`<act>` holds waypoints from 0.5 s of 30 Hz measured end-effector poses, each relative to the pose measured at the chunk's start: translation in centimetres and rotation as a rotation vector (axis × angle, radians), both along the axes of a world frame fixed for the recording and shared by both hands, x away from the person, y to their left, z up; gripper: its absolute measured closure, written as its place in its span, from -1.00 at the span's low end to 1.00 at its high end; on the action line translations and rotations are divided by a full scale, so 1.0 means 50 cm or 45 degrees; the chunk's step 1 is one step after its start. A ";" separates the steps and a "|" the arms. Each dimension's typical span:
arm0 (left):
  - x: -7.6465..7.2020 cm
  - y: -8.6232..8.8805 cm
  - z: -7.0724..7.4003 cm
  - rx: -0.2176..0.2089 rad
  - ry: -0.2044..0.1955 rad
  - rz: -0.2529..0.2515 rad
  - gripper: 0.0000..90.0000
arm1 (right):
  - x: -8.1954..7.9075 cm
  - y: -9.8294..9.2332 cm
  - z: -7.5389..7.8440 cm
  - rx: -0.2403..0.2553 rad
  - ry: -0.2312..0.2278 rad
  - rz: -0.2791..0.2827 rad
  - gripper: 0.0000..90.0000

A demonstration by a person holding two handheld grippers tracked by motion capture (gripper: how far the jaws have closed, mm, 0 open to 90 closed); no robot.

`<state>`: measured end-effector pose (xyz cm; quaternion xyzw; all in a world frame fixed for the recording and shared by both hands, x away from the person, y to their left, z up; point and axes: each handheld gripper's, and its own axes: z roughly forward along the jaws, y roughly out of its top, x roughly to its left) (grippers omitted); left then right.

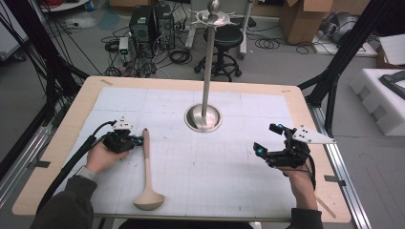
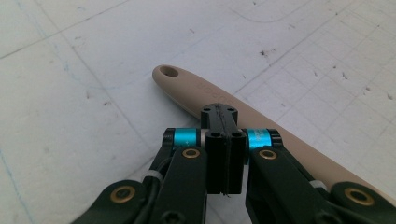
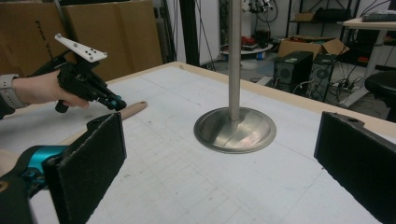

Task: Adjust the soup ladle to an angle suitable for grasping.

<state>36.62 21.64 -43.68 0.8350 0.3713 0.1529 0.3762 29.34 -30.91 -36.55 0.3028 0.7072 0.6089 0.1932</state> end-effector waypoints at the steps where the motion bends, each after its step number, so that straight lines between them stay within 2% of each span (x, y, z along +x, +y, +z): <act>1: 0.002 -0.006 0.000 -0.002 -0.002 -0.011 1.00 | 0.000 -0.001 0.000 0.002 -0.001 0.000 -0.97; 5: 0.007 -0.016 0.000 -0.008 0.003 -0.021 1.00 | 0.000 -0.003 0.000 0.003 -0.003 -0.002 -0.97; 8: 0.007 -0.026 -0.002 -0.032 0.007 -0.014 0.99 | 0.000 -0.003 0.000 0.004 -0.005 -0.001 -0.97; 11: 0.009 -0.031 -0.004 -0.026 0.009 -0.018 0.99 | 0.000 -0.002 0.000 0.003 0.002 -0.001 -0.97; 15: 0.007 -0.030 0.004 -0.024 -0.012 -0.011 0.99 | -0.001 -0.001 0.000 0.001 0.000 0.004 -0.97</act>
